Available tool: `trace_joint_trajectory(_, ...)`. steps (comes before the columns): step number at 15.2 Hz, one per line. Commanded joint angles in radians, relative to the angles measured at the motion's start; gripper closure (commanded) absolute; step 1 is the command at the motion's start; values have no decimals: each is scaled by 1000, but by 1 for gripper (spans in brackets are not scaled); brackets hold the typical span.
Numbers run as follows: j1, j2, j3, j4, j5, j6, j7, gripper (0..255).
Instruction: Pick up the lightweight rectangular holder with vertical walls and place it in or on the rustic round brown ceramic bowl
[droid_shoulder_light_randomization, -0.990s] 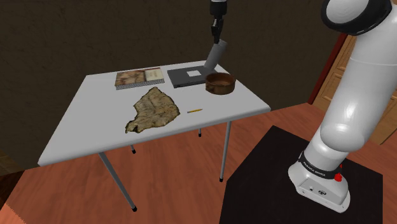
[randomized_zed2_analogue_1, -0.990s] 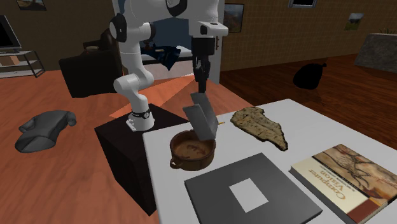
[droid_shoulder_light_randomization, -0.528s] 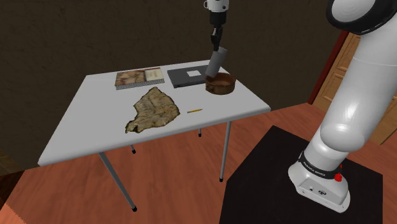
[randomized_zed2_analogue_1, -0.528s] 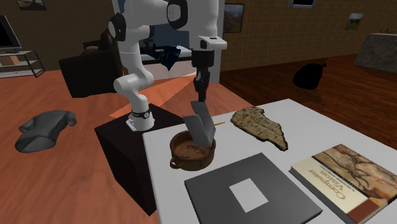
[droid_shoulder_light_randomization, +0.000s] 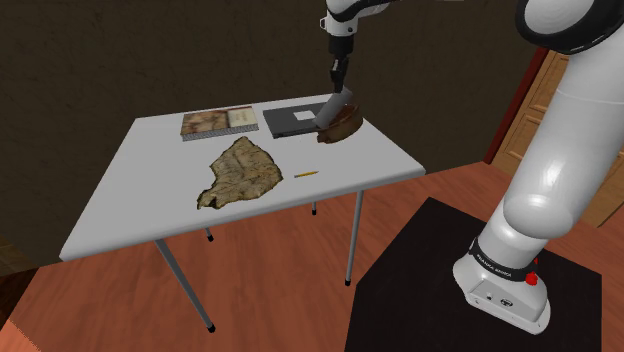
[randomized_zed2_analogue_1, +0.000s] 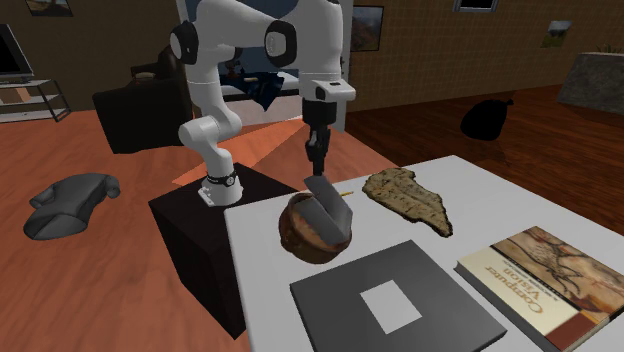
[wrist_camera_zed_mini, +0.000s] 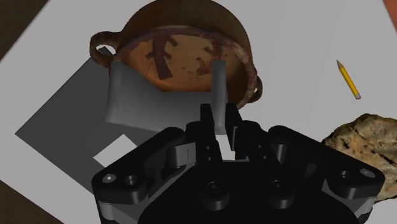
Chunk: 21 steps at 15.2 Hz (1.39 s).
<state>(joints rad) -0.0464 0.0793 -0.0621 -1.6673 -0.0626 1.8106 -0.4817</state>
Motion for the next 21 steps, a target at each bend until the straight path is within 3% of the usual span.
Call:
trace_joint_trajectory(1,-1,-3,-1,-24,-1,19,0,255)
trace_joint_trajectory(8,-1,-2,-1,-24,-1,19,0,255)
trace_joint_trajectory(9,-1,-2,-1,-23,-1,18,0,0)
trace_joint_trajectory(14,-1,-2,-1,-24,-1,19,0,0)
trace_joint_trajectory(18,3,0,2,107,0,-109,-2,0)
trace_joint_trajectory(21,3,0,2,107,0,-109,-2,0)
